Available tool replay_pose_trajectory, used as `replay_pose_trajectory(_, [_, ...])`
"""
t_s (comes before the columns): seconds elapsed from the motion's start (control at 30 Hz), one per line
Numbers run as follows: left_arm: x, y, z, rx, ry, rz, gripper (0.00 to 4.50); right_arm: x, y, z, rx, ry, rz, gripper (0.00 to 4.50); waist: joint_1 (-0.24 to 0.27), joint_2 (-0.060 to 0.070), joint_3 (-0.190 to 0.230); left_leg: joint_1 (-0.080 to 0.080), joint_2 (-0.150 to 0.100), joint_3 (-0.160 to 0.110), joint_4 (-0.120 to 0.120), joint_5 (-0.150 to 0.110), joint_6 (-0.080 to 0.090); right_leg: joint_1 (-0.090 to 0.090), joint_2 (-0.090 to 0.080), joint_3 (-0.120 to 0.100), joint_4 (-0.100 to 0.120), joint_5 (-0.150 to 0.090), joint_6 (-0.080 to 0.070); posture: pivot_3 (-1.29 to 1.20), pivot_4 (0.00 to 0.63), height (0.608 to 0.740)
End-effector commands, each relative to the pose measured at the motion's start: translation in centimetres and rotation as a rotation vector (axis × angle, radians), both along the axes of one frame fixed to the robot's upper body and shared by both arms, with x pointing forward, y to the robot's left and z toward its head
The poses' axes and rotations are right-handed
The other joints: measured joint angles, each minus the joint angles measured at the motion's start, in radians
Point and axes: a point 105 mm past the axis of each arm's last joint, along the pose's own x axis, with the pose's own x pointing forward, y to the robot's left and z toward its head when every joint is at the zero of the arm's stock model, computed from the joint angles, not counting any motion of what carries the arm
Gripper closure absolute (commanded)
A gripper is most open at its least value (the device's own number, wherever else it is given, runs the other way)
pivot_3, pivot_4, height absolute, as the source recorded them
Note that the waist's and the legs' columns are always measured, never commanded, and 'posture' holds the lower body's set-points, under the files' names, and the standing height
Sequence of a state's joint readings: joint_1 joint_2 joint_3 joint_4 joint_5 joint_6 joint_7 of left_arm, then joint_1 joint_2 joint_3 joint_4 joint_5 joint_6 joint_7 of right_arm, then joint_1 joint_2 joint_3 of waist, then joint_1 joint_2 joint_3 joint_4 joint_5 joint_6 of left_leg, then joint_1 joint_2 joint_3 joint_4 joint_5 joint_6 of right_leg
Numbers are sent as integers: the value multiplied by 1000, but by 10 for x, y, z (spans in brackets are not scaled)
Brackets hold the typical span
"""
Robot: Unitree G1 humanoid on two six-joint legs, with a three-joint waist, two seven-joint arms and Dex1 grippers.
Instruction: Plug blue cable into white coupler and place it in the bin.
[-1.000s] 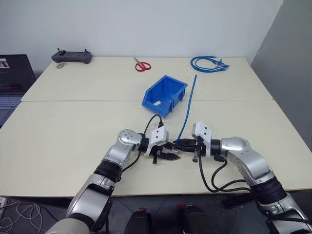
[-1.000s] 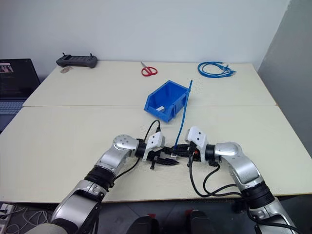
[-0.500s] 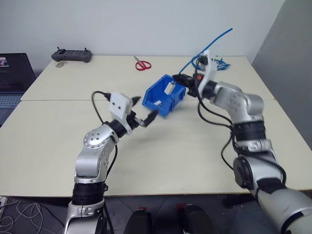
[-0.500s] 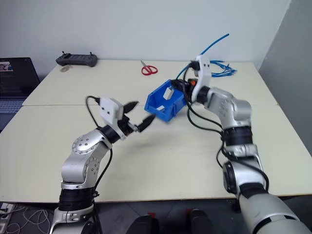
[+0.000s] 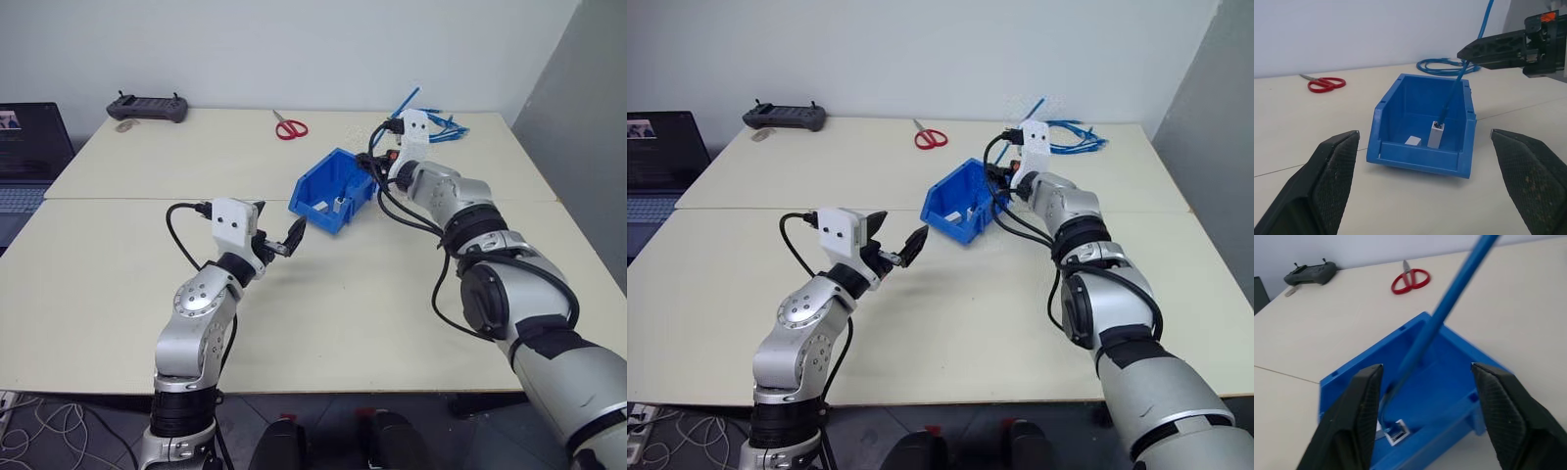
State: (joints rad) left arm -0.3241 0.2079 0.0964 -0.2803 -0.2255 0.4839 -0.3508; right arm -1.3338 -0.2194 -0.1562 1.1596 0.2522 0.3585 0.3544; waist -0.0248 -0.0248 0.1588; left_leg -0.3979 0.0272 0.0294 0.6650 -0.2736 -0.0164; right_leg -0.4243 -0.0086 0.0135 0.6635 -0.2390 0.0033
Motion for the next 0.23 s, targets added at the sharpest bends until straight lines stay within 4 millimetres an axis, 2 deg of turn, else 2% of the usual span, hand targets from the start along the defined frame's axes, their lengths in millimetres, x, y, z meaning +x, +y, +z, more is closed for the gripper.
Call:
replay_pose_trajectory(0.03, [13, -1, 5, -42, 9, 21, 0, -6, -32, 13, -56, -151, -56, 741, 2, 0, 0, 0, 0, -1, 0, 0, 0, 1, 0, -1, 0, 0, 0, 0, 150, 740])
replay_pose_trajectory(0.1, [23, -3, 1, -38, 27, 31, 0, -27, -43, 2, -128, -223, -64, 741, 2, -1, -1, 0, 0, 0, 0, 0, 0, 2, 0, 0, -1, 0, 0, 0, 150, 740])
replay_pose_trajectory(0.23, [34, -4, -2, -54, 50, 40, 0, -74, -50, -17, -174, -273, -94, 741, 1, 0, 0, -3, 0, 0, -2, 0, 0, -2, 0, 3, -1, 0, 1, 0, 150, 740])
